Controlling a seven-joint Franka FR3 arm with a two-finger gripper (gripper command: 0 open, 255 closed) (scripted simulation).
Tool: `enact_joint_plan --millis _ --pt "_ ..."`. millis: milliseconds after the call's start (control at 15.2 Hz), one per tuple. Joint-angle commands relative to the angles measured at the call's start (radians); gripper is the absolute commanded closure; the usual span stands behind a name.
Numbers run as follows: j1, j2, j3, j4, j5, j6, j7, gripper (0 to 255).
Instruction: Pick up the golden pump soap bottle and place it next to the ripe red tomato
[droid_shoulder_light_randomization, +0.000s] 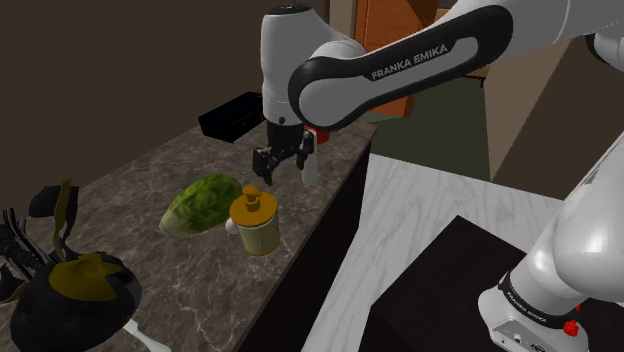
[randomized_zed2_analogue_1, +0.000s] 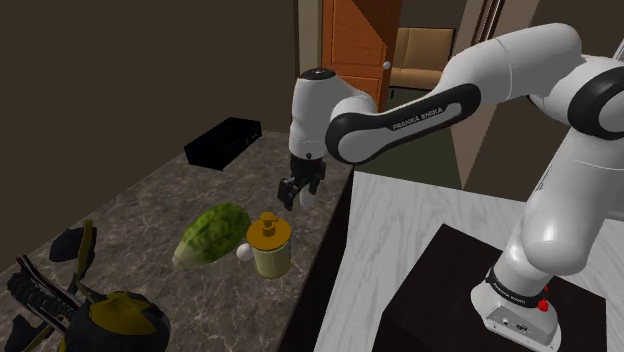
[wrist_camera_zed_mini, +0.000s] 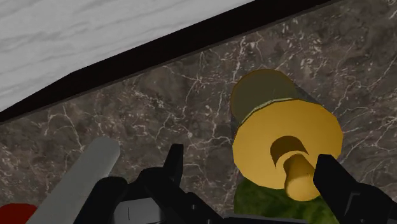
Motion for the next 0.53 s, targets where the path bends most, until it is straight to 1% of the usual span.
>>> enact_joint_plan --millis 0,264,330,462 --pt "0.018 0.084 0.01 0.066 -0.045 0.007 0.044 0" --pt "0.077 0.249 0.014 0.22 -0.128 -0.007 0.123 0" --pt "0.087 0.27 0.012 0.242 -0.138 -0.01 0.132 0" --pt "0.089 0.282 0.009 0.232 -0.145 0.011 0.136 0"
